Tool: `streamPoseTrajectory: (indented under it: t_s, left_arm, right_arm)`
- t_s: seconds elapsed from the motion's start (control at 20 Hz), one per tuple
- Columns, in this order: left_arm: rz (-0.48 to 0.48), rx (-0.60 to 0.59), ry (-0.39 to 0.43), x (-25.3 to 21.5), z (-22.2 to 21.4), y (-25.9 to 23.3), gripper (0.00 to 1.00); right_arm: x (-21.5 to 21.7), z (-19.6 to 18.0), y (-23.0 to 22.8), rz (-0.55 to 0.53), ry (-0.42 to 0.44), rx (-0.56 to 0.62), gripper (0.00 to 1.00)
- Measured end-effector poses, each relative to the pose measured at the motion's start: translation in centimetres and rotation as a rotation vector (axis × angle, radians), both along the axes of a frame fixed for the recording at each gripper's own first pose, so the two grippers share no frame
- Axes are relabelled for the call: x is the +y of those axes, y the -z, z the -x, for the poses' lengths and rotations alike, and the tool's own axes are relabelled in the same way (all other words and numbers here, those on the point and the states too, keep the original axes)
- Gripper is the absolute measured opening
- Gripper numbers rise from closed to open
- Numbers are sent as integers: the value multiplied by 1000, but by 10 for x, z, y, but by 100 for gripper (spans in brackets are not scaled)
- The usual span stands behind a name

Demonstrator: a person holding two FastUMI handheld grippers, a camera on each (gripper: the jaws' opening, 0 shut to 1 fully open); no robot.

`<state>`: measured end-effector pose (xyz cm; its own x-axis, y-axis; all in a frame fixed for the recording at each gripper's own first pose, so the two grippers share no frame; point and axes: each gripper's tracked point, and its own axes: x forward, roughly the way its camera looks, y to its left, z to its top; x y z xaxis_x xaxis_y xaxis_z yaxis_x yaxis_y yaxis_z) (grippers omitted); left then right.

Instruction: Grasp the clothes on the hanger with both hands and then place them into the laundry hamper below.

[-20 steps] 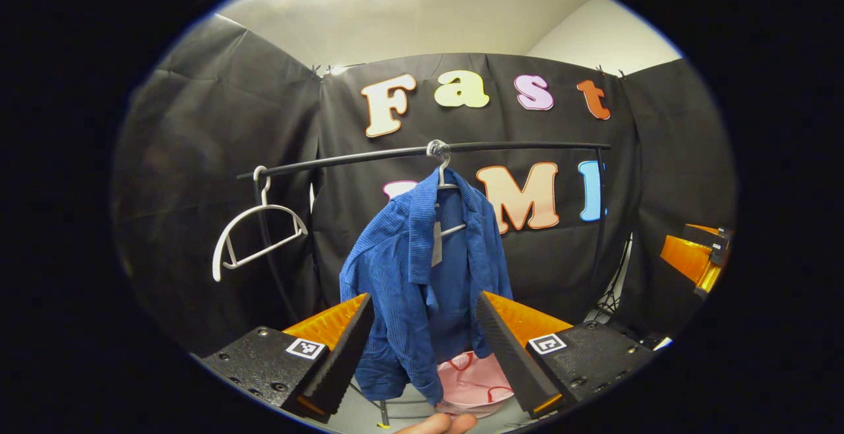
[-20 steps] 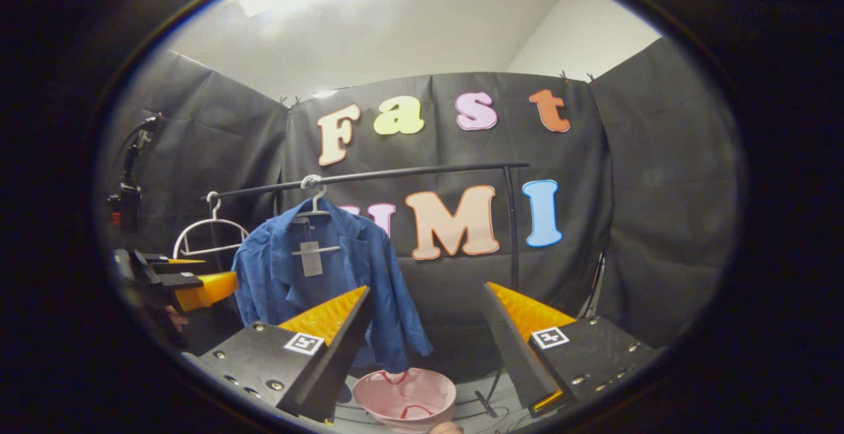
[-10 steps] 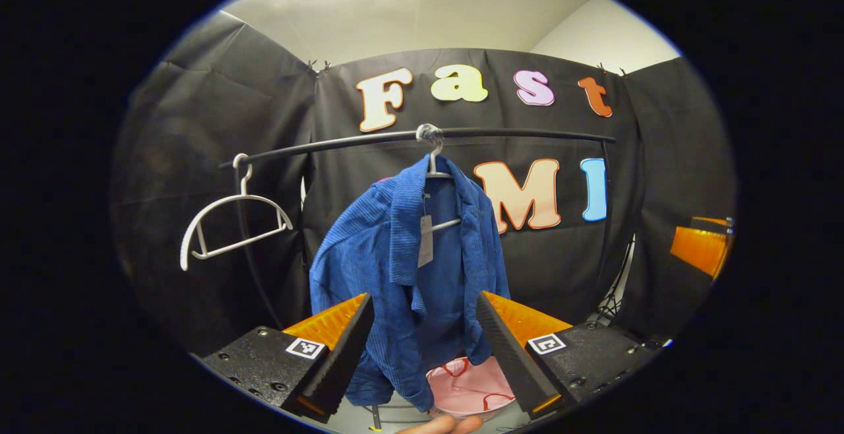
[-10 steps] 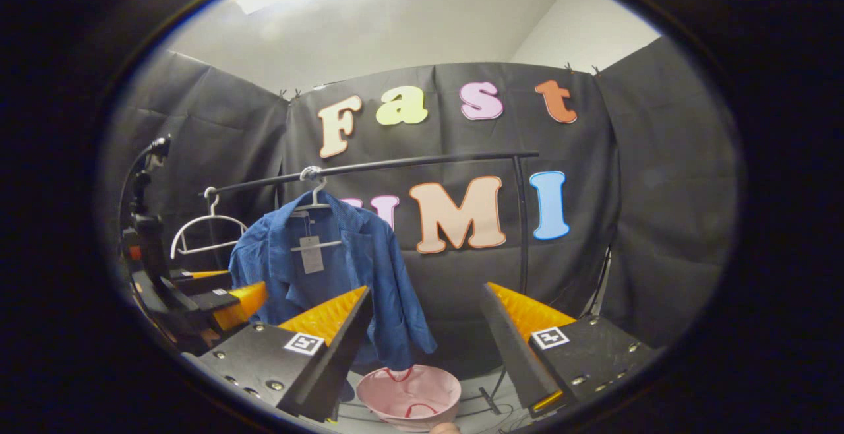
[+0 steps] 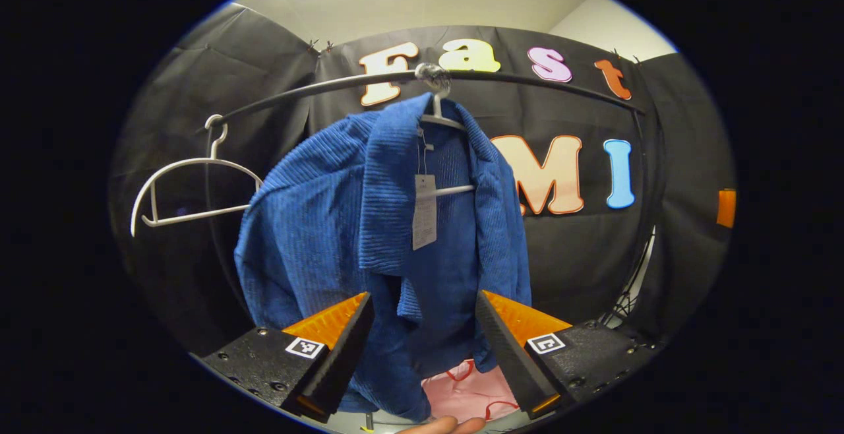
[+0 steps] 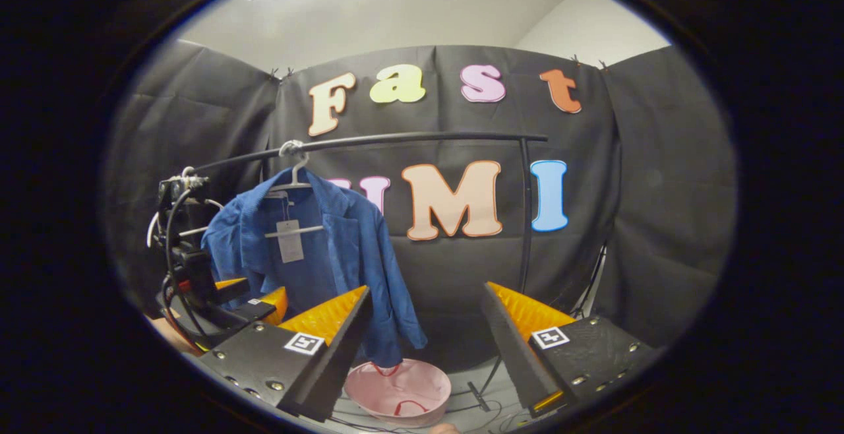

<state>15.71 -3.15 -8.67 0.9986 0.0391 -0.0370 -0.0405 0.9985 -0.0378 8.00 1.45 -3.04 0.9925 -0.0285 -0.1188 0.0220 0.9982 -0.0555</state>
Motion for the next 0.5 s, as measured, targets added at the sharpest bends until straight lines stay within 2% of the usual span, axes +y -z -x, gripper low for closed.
streamPoseTrajectory:
  t_s: [0.05,0.1,0.2,0.25,0.3,0.35,0.45,0.5]
  left_arm:
    - [14,6,-2,-1,-7,5,100]
    - [31,13,-1,-2,-15,9,100]
    - [38,23,-13,-2,-30,12,96]
    - [34,9,-26,3,-37,10,99]
    - [36,-5,-36,6,-44,8,95]
    - [38,-18,-39,6,-49,5,96]
    - [42,-9,-55,11,-58,7,84]
    - [43,-2,-77,18,-62,10,80]
  right_arm:
    - [2,-6,1,0,4,3,99]
    - [4,-13,4,2,9,8,93]
    - [8,-25,13,12,20,27,93]
    - [10,-30,17,18,23,34,99]
    - [12,-36,21,25,24,39,99]
    - [12,-42,26,32,26,53,93]
    - [20,-52,40,20,-5,92,93]
    - [26,-58,44,10,-31,103,99]
